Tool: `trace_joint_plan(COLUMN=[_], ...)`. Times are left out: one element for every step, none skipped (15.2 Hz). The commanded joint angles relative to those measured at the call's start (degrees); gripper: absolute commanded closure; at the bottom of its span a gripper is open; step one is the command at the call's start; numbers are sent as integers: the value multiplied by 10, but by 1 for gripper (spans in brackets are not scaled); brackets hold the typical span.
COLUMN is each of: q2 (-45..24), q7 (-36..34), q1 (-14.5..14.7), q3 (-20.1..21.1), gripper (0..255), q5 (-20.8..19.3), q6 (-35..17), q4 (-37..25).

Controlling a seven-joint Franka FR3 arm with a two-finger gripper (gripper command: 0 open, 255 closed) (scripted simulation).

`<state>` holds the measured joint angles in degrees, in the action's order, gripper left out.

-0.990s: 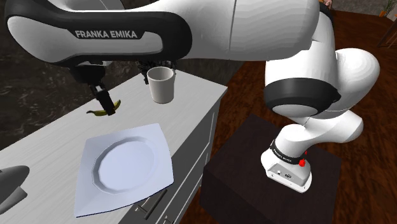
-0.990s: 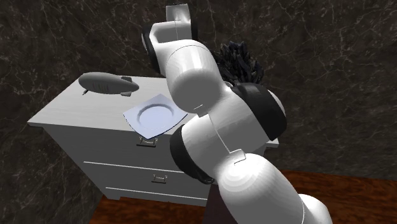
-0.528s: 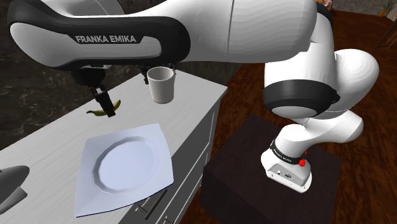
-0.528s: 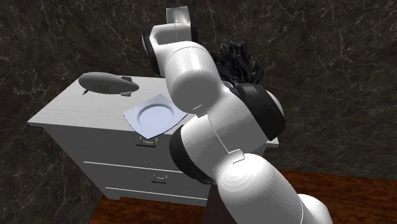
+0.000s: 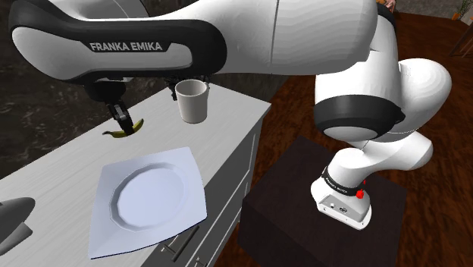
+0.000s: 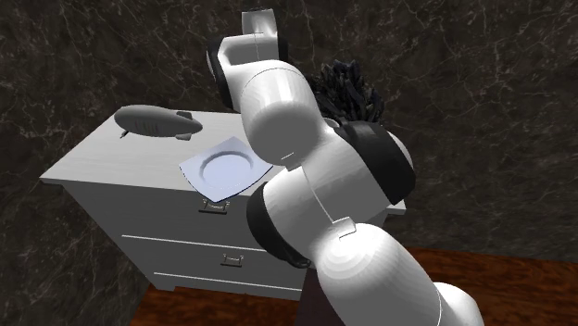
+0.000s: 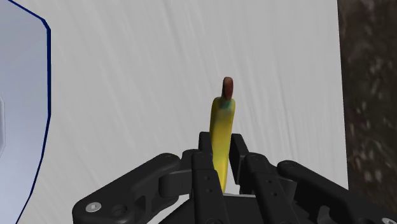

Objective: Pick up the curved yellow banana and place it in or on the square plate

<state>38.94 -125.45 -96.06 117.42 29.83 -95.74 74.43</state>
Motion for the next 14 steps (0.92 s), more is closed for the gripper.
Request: trace_joint_plan(q2=[0, 0, 0, -1, -1, -1, -2, -2, -2, -1, -1, -1, 0, 1], q7=[0, 0, 0, -1, -2, -3, -4, -5, -7, -8, -9, -10, -11, -13], q1=[0, 0, 0, -3, -6, -10, -13, -17, -22, -26, -31, -36, -42, -48], q3=[0, 0, 0, 0, 0, 0, 0, 1, 1, 2, 3, 3, 5, 6], gripper=[255, 255, 255, 255, 255, 255, 255, 255, 255, 255, 255, 255, 255, 255], q5=[0, 0, 0, -1, -1, -2, -2, -3, -3, -3, -3, -2, -2, -1], q6=[0, 0, 0, 7, 15, 23, 30, 38, 46, 55, 63, 72, 81, 90], q4=[0, 0, 0, -8, -17, -26, -35, -45, -55, -65, -76, -87, -99, -111])
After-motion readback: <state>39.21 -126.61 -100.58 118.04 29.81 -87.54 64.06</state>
